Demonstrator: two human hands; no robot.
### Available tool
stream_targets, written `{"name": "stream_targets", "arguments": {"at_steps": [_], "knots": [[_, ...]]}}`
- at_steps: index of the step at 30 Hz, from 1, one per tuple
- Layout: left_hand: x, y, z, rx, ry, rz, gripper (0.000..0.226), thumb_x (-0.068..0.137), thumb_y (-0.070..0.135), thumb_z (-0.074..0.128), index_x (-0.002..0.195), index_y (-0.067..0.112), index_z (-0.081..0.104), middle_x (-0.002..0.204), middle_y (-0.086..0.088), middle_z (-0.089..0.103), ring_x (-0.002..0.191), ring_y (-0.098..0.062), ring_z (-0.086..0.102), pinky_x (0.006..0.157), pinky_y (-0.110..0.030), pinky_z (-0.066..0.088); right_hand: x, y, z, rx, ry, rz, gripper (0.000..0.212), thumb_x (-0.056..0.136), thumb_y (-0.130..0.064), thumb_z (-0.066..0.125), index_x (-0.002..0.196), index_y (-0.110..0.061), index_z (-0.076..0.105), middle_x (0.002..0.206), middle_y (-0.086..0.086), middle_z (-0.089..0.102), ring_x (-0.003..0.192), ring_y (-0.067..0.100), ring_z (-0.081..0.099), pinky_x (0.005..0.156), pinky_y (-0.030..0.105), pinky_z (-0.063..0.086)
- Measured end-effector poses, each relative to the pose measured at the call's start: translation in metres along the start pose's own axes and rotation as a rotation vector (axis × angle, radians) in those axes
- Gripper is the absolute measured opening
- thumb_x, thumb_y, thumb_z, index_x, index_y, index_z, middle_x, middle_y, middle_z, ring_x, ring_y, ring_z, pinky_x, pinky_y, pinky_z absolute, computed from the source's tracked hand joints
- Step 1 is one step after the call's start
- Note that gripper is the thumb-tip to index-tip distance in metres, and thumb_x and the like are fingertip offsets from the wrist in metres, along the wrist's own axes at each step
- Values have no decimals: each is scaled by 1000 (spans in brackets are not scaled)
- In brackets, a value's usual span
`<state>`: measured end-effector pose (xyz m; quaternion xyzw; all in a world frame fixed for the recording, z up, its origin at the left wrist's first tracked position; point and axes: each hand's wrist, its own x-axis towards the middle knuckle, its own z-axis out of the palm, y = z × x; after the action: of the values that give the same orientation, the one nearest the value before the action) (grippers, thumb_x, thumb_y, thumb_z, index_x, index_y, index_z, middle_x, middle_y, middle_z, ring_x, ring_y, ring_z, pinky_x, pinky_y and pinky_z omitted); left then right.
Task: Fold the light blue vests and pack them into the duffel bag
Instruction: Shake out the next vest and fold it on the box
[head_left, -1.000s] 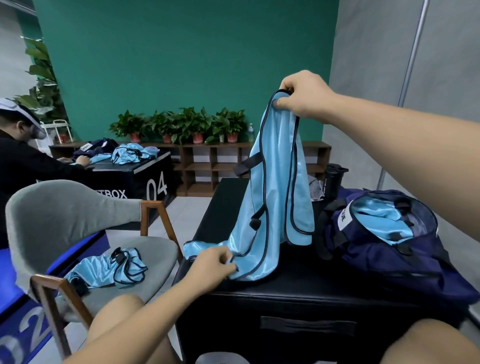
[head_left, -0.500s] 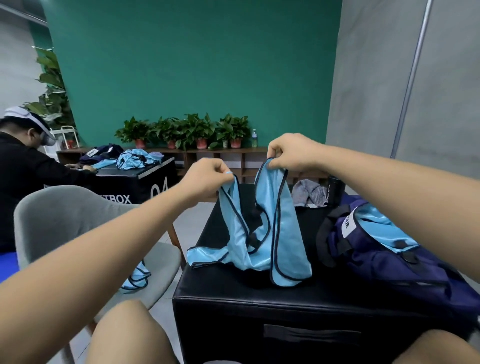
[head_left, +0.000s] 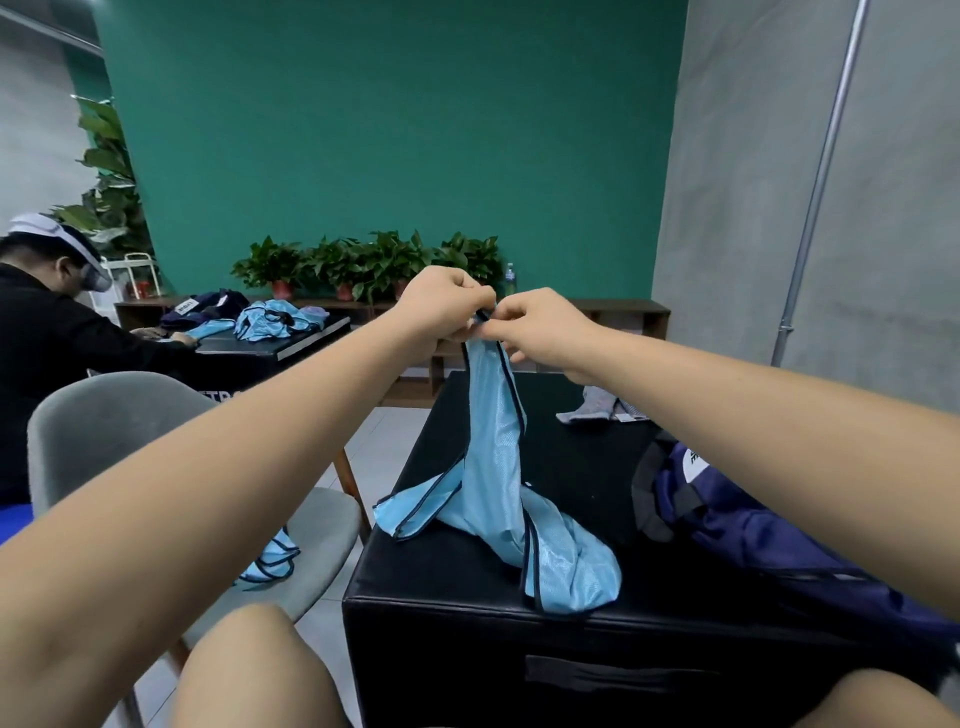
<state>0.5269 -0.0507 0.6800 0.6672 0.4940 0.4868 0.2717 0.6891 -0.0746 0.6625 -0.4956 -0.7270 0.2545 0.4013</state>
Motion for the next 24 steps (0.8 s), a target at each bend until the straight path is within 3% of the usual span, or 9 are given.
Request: {"name": "stream_targets", "arguments": {"at_steps": [2,6,9,12,14,17,20,24], "knots": [[-2,-2,-1,-118,-25,-2,22,92,20,72,99,0,75,82,-6,69,72,-20,69,65,-29,60,3,2,-3,30,33,8,28,94,-33,80,75,-15,70,76,-1,57,71,15,54,70,34,60],[-14,-27,0,-239,-63,-38,29,99,28,71,114,4,72,87,-7,74,77,-17,73,68,-28,55,12,6,-16,111,84,66,40,97,-18,72,62,-18,51,71,3,55,57,14,52,50,25,47],[-26,-72,5,-188,-110,-100,25,99,28,72,111,6,68,88,-5,70,79,-15,65,67,-27,49,17,7,-29,181,105,95,21,92,-15,69,73,-15,60,76,6,63,64,20,60,57,29,48],[-42,-129,8,-45,-137,-159,25,95,28,74,107,7,71,97,-8,77,82,-13,66,70,-28,48,19,6,-41,246,124,100,12,94,-17,67,83,-14,67,71,-1,67,64,16,63,62,29,51],[-58,-166,11,58,-144,-190,22,91,28,80,102,10,72,90,-3,76,79,-13,64,71,-29,48,19,5,-49,246,135,101,12,97,-17,67,85,-15,68,62,-6,66,55,10,62,59,26,52],[-91,-222,17,193,-179,-229,27,84,34,88,98,18,71,88,4,72,78,-10,64,71,-27,50,21,7,-55,269,147,101,5,96,-16,69,93,-14,66,72,1,64,56,12,63,60,27,53],[-120,-273,22,401,-263,-180,40,74,49,91,94,28,64,97,8,69,80,-6,63,73,-22,48,23,9,-58,274,158,101,4,95,-16,69,93,-14,66,76,5,61,58,15,62,62,30,52],[-134,-304,28,563,-231,-61,28,80,39,86,91,32,61,98,13,60,90,-3,61,77,-13,44,25,12,-58,279,157,112,6,94,-18,71,91,-15,68,80,5,64,67,17,65,63,31,55]]}}
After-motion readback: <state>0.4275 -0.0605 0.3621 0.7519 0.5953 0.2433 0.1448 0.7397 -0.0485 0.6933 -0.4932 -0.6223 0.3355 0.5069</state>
